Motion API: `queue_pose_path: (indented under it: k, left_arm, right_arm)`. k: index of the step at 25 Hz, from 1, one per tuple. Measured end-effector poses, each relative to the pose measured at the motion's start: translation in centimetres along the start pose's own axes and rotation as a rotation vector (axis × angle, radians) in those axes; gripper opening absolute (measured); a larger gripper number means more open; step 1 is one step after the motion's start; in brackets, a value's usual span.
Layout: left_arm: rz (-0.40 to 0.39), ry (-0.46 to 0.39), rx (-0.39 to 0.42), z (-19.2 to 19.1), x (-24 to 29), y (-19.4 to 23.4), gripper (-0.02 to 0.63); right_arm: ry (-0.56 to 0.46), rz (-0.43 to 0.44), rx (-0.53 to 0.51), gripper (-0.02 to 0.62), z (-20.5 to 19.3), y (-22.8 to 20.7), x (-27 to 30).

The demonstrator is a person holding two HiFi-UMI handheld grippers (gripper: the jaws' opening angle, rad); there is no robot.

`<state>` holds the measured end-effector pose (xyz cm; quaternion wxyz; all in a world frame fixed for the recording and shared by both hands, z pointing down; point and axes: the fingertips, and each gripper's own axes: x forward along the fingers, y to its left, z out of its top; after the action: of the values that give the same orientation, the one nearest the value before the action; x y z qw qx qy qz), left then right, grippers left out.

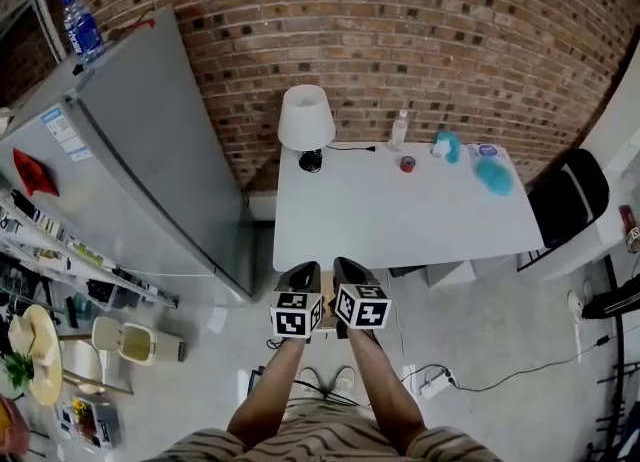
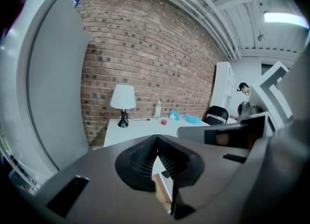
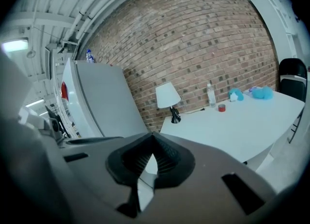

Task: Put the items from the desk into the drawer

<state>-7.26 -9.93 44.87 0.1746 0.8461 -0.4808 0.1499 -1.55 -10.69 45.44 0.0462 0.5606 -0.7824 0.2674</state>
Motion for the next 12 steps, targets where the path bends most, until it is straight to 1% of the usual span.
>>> queue_pose_path:
  k: [8,12]
  left_arm:
    - [-0.04,-0.132,0.065,6.9,-2.8,-3.2,0.006]
    - [-0.062,-0.195,0.084,9.6,-4.2,-4.5,0.005]
  right_arm:
    - [-0.181,0.009,-0.065,0.011,8.6,1.8,-5.3]
    - [-0.253,0.01,-0.097,0.011,11.7,2.9,-7.6]
